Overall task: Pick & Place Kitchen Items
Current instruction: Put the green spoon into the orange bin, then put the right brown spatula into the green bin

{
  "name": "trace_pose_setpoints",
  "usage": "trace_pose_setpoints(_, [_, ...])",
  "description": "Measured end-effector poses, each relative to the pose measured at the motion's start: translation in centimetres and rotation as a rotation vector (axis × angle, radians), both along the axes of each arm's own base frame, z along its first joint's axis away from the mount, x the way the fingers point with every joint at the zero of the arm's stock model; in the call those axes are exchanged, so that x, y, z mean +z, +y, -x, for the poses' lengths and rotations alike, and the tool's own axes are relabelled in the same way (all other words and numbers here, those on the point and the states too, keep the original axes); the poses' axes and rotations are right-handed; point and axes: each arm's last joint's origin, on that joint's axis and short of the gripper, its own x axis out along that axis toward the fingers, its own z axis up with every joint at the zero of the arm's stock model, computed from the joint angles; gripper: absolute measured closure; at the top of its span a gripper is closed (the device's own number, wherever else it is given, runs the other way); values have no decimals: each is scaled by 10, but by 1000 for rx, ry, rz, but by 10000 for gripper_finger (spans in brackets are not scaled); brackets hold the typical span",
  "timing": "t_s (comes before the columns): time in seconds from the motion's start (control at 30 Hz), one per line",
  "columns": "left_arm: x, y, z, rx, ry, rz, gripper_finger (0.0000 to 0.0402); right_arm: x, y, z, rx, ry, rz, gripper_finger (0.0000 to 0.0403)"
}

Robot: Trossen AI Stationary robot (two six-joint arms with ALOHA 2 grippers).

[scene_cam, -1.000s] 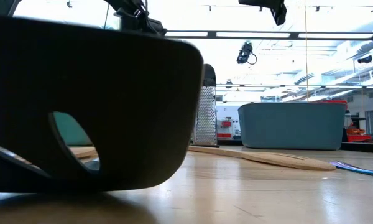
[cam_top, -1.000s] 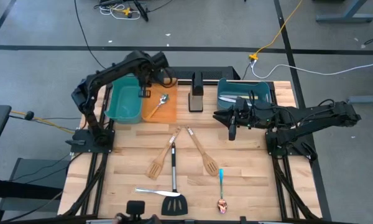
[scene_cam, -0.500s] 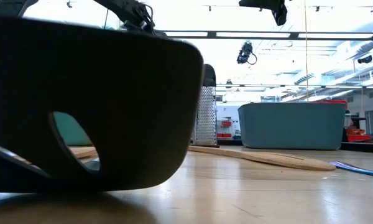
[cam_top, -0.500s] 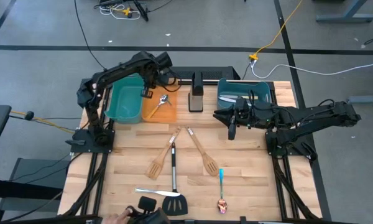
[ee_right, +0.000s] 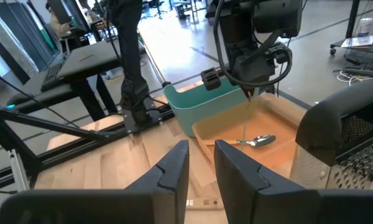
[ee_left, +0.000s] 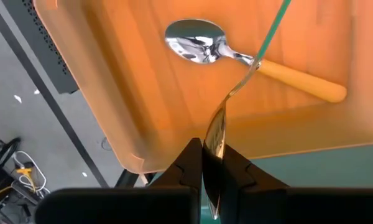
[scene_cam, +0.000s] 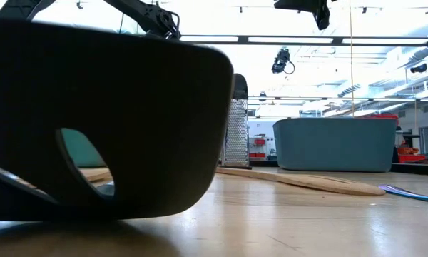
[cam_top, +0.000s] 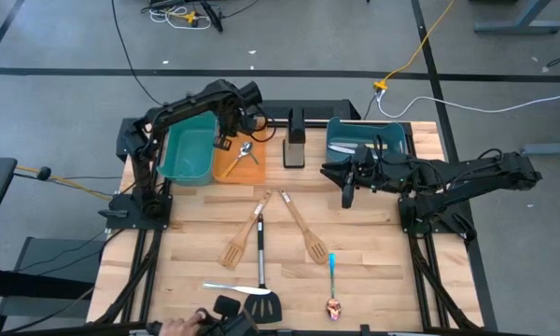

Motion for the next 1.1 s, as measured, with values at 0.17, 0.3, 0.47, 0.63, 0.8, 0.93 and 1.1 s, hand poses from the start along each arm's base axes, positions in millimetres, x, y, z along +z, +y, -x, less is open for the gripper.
trace_pose_setpoints(0.17, [0,0,0,4,-20,17,371,0,-2,0,-9,0,0,316])
trace_pose_setpoints(0.3, [0,0,-1,30,-43,35,368,0,-2,0,-9,0,0,316])
trace_pose_setpoints(0.47, [0,-1,-1,47,-53,41,363,0,-2,0,-9,0,0,316])
trace_pose_setpoints(0.63, [0,-1,-2,46,-60,48,353,0,-2,0,-10,-2,-5,316])
trace_pose_setpoints(0.8, [0,1,-4,89,-93,31,336,0,-2,0,-8,-2,-9,316])
trace_pose_setpoints(0.93, [0,2,-6,115,-120,14,313,0,-2,0,-7,-2,-9,316])
trace_pose_setpoints(1.1, [1,2,-6,153,-134,15,286,0,-2,0,0,-2,-10,316])
